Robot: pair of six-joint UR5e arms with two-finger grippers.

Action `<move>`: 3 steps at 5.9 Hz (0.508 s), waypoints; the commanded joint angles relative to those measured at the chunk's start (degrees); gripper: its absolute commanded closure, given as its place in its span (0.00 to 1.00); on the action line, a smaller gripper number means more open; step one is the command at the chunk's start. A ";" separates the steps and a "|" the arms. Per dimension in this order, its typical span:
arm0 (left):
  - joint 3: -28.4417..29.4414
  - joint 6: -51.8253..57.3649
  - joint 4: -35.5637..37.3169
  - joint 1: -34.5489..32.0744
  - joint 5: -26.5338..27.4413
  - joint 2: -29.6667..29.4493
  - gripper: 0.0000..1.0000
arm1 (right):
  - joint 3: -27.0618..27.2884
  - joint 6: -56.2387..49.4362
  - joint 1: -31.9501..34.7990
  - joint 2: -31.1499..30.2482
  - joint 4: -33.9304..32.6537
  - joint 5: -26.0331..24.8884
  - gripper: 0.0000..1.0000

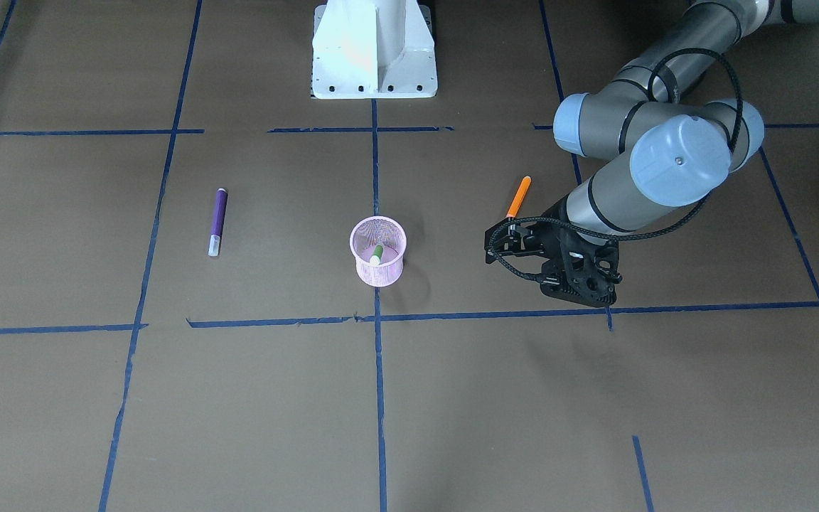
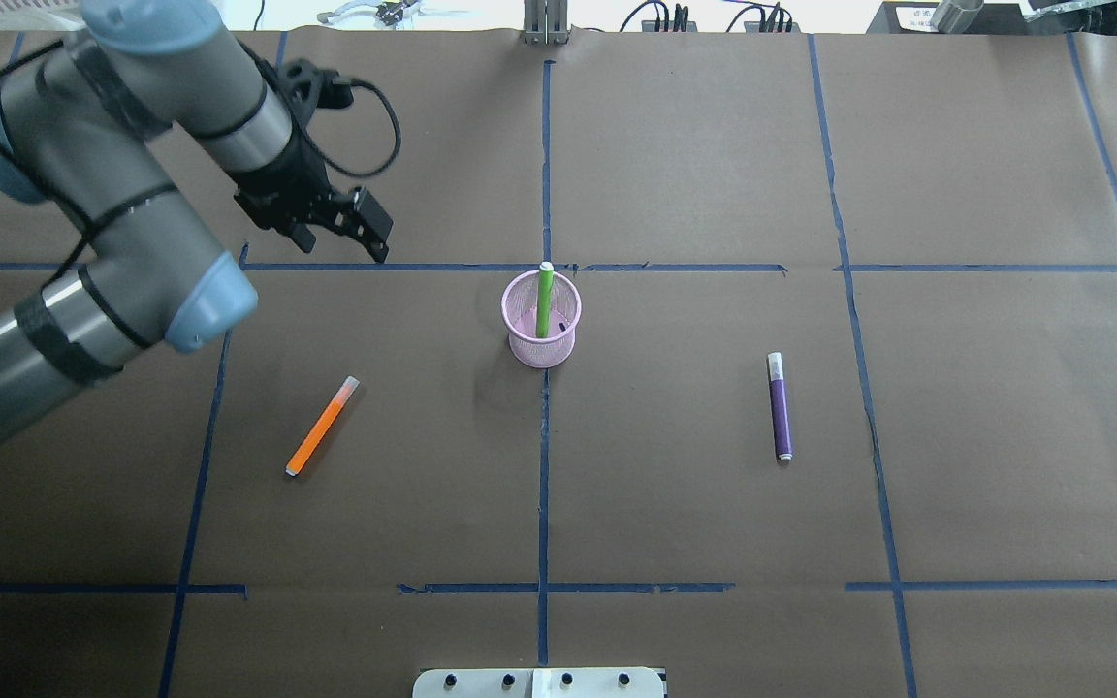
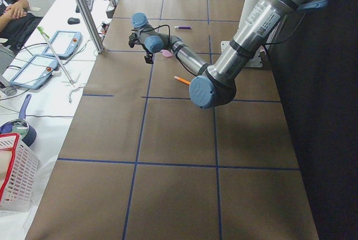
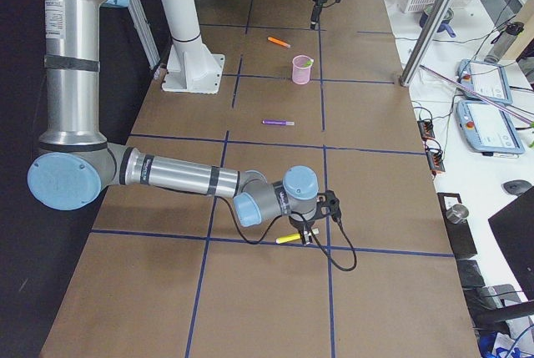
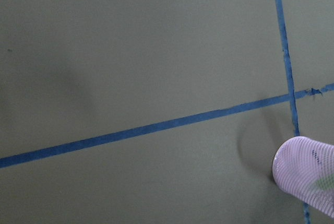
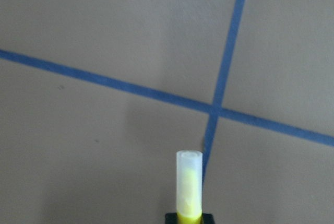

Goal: Collect pens into pen holder
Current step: 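Withdraw the left gripper from the cup toward the orange marker, then lower the left gripper onto the orange marker while the right brings the yellow highlighter in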

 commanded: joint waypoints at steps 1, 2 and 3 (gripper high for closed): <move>-7.46 7.85 1.88 5.24 8.75 5.44 0.00 | 9.41 3.84 -1.00 3.96 -4.22 0.05 1.00; -9.41 13.92 3.37 5.34 9.21 6.07 0.00 | 12.42 4.72 -3.28 7.03 -6.60 -0.47 1.00; -10.65 15.11 3.56 6.38 10.61 6.16 0.00 | 13.49 8.21 -5.74 9.67 -6.89 -1.43 1.00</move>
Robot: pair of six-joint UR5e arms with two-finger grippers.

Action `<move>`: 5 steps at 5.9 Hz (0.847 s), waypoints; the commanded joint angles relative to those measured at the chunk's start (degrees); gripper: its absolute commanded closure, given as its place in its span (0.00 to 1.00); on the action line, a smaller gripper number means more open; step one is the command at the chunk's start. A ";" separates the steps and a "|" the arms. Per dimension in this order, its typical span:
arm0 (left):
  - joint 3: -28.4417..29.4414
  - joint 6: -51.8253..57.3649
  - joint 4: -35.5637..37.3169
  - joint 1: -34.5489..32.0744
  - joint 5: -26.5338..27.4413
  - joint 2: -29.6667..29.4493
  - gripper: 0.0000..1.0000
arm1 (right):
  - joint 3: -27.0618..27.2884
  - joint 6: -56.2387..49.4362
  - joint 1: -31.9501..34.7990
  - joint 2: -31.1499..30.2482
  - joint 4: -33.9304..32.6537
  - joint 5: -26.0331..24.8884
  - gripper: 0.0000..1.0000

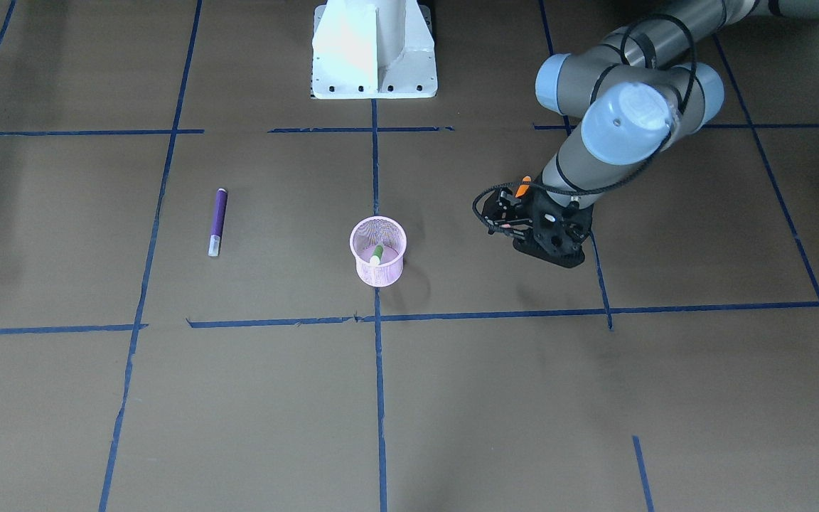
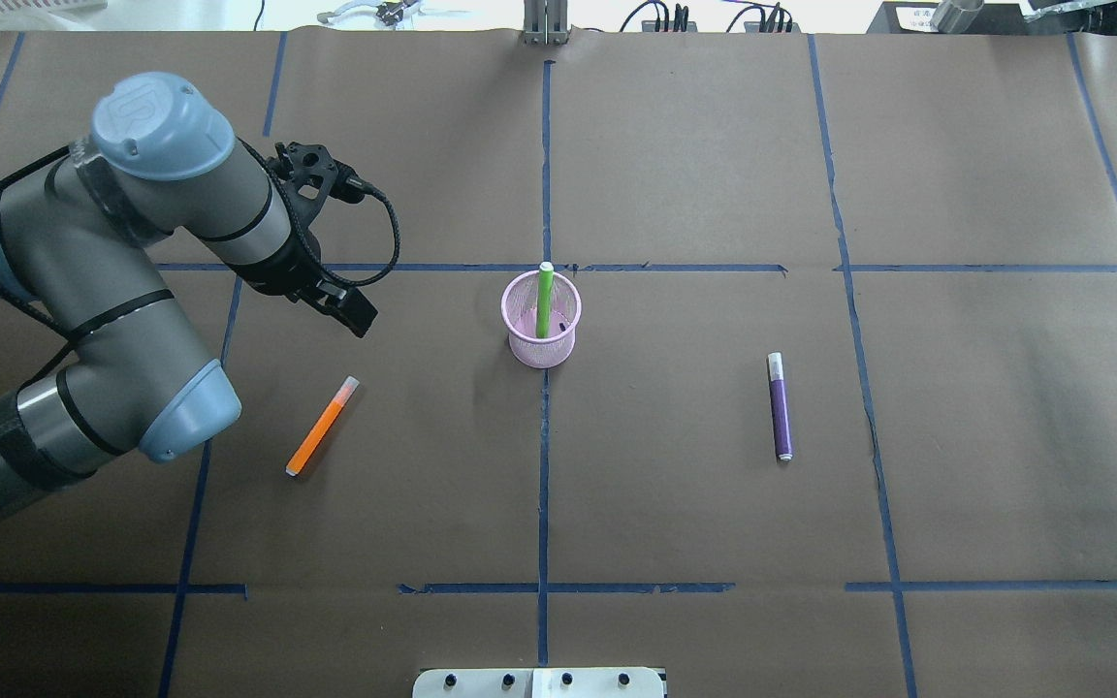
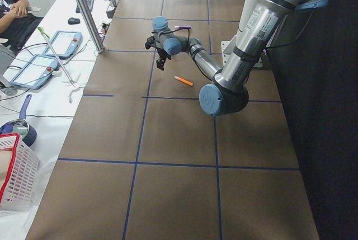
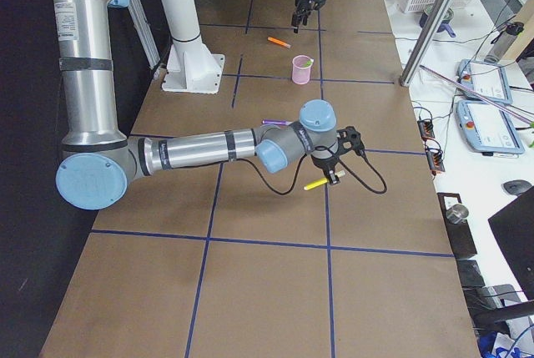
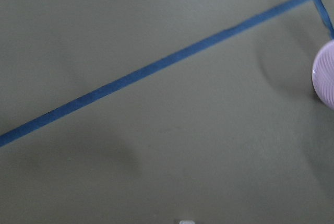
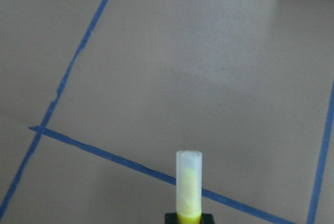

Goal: Collect pens into pen holder
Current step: 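Lower the left gripper onto the orange marker while the right brings the yellow highlighter in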

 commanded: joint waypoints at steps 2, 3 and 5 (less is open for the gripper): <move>-6.34 10.54 14.26 0.89 2.71 0.39 0.00 | 3.55 12.28 -8.64 7.33 -1.06 -4.27 1.00; -5.51 10.67 14.25 1.23 2.90 0.48 0.00 | 4.00 13.02 -10.24 8.39 -1.23 -5.43 1.00; -2.97 10.41 12.25 4.92 2.82 0.57 0.00 | 6.18 14.43 -12.44 12.77 -5.59 -5.52 1.00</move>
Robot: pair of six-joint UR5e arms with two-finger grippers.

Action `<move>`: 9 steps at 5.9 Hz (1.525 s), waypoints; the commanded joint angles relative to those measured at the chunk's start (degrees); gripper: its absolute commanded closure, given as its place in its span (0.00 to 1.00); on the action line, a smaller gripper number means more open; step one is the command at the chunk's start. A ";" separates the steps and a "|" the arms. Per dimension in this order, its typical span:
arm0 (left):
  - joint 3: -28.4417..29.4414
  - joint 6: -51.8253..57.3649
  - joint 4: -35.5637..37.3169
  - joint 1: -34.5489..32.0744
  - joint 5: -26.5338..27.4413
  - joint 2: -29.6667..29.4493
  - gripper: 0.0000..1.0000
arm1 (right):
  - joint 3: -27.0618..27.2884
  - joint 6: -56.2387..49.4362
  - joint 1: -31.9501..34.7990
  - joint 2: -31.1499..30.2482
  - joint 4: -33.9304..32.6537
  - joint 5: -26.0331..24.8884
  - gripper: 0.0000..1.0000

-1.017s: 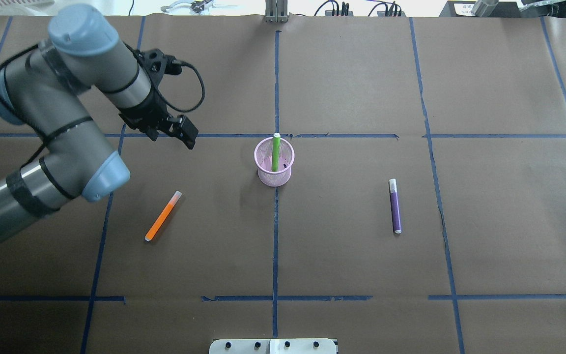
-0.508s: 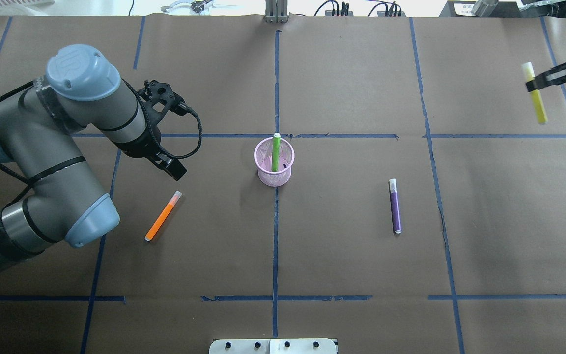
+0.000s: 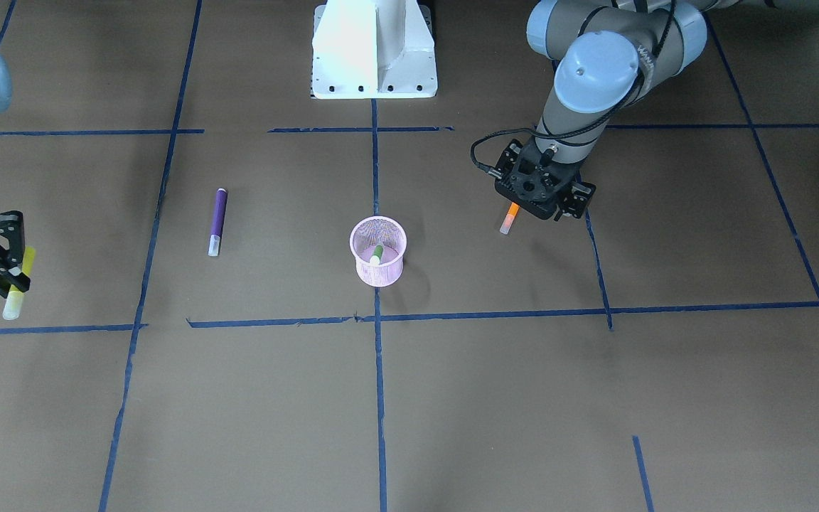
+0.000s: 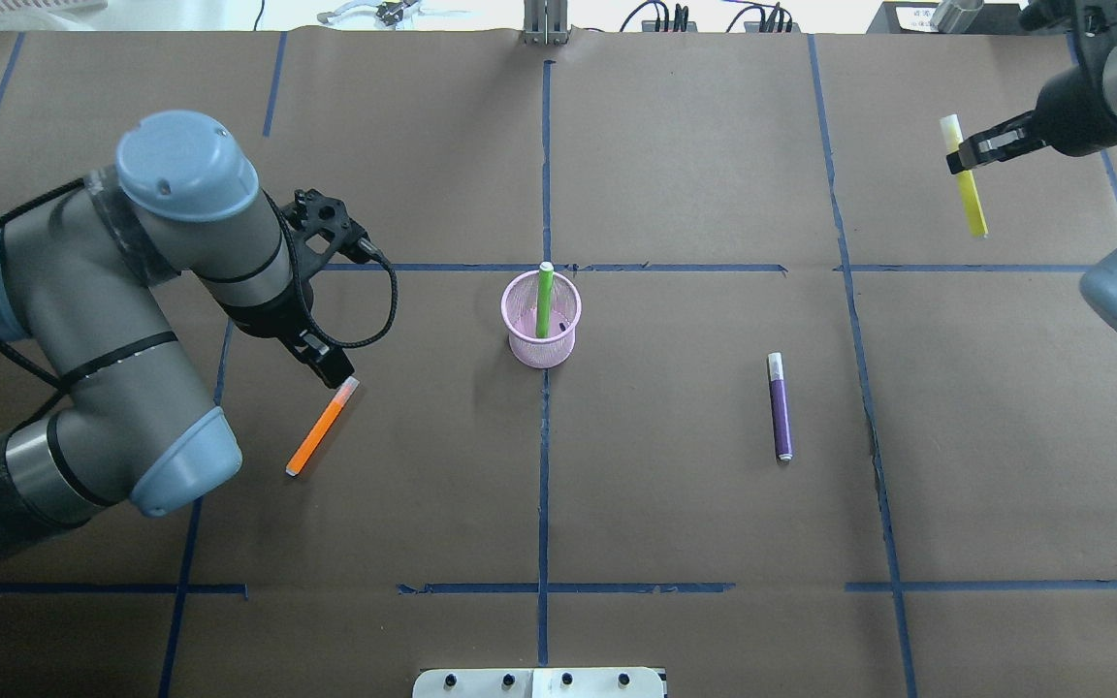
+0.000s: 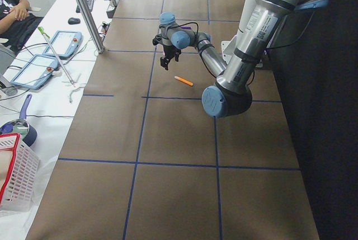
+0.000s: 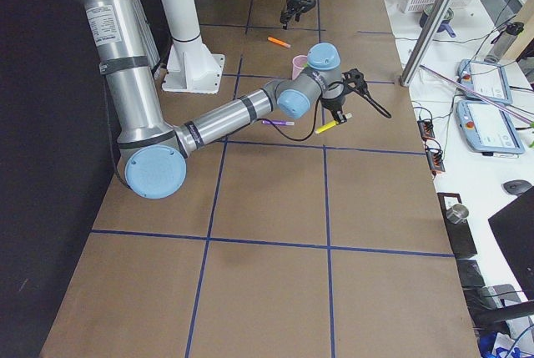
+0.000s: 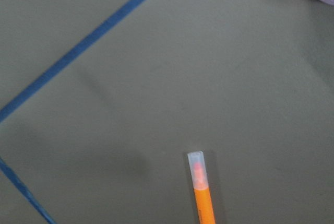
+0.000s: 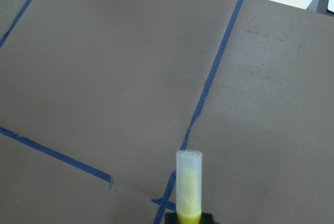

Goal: Collect pens into pen holder
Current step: 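Lower the left gripper onto the orange marker while the right brings the yellow highlighter in, then carry the yellow highlighter over the cup and drop it in with the right gripper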

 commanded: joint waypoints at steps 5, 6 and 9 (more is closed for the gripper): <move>9.72 -0.48 -12.62 2.07 0.02 1.54 0.00 | 6.08 11.45 -11.31 13.93 -14.23 -6.81 1.00; 9.63 -2.05 -12.88 2.51 0.02 1.89 0.00 | 7.04 15.06 -14.83 15.34 -14.05 -9.81 1.00; 9.54 -2.94 -13.06 3.30 0.10 1.80 0.00 | 6.62 20.97 -25.89 20.96 -13.61 -22.01 1.00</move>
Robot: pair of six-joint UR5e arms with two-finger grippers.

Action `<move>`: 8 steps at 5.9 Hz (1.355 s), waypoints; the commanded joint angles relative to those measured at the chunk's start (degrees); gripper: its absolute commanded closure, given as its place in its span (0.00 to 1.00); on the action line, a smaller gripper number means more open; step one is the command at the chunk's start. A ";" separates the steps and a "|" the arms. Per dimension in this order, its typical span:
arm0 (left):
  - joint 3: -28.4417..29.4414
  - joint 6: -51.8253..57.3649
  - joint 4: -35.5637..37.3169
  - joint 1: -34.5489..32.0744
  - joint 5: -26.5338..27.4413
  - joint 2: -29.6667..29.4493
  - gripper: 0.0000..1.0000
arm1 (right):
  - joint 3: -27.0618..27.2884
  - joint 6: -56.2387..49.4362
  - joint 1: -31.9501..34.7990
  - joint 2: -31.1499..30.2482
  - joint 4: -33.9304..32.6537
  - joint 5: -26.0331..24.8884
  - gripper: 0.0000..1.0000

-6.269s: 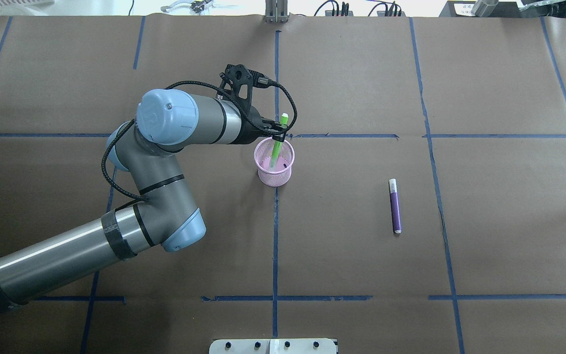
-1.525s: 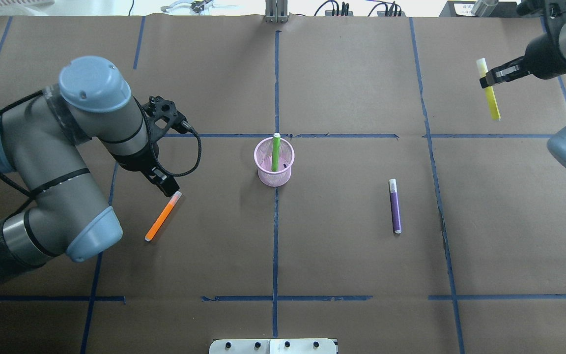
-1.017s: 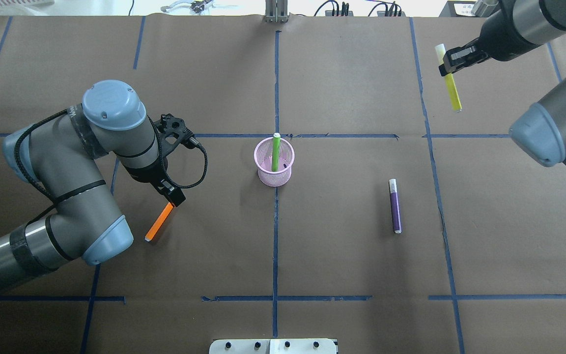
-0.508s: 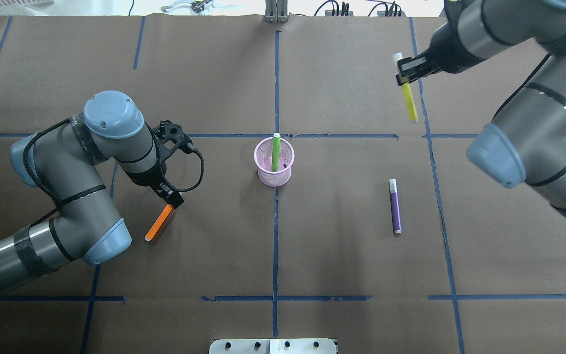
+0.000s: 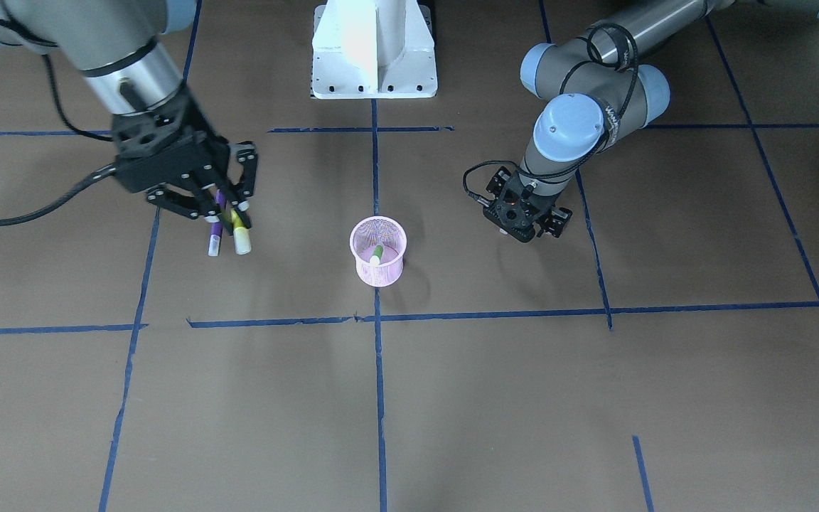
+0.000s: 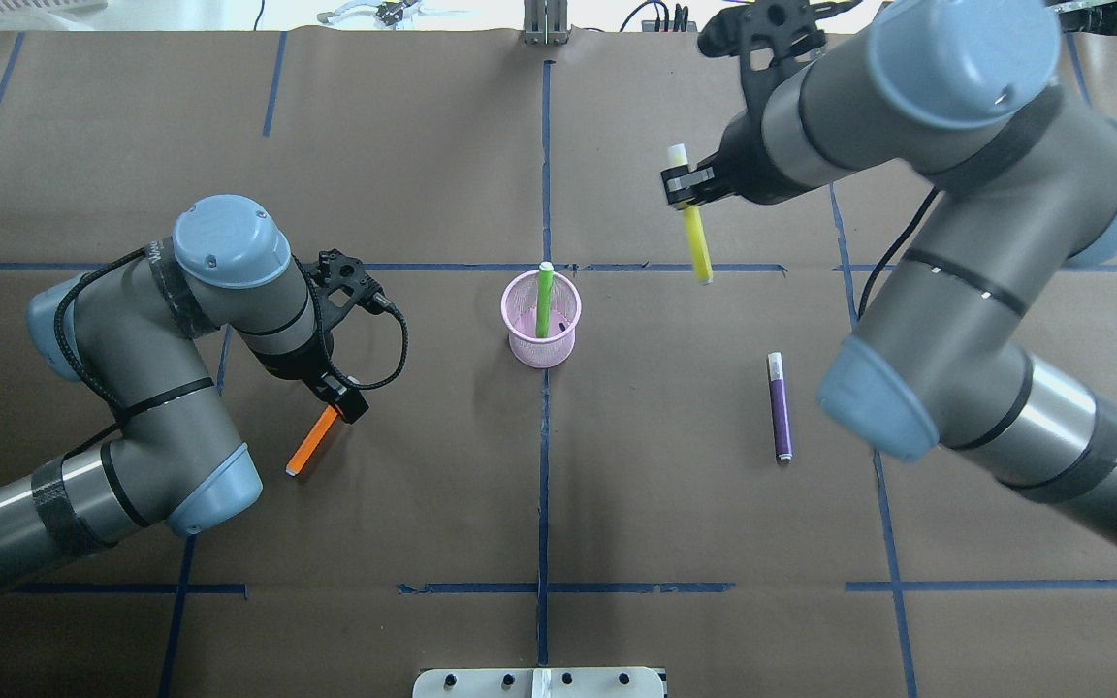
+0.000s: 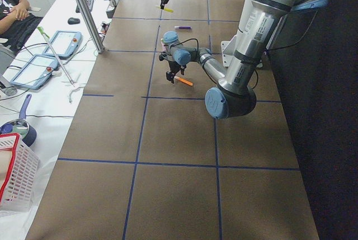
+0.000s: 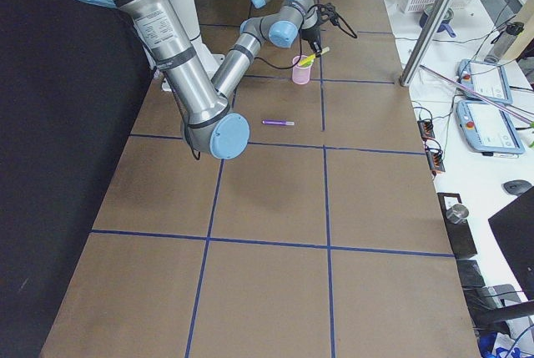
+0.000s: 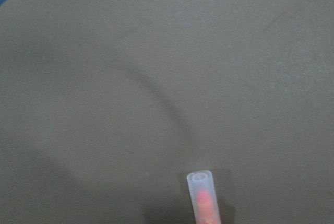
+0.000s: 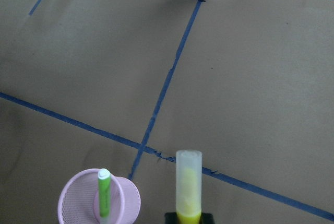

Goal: Collect pens into pen holder
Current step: 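Carry the yellow highlighter over the cup and drop it in with the right gripper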

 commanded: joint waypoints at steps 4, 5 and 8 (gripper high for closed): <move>0.08 0.01 0.06 0.90 0.27 0.09 0.00 | -5.70 4.93 -11.67 6.31 2.35 -17.33 1.00; 0.08 0.01 0.06 0.99 0.27 0.01 0.00 | -11.98 5.97 -11.77 7.53 11.77 -18.23 1.00; -0.01 -0.07 -0.03 1.07 0.27 0.00 0.00 | -18.18 6.07 -11.77 8.68 17.64 -19.65 1.00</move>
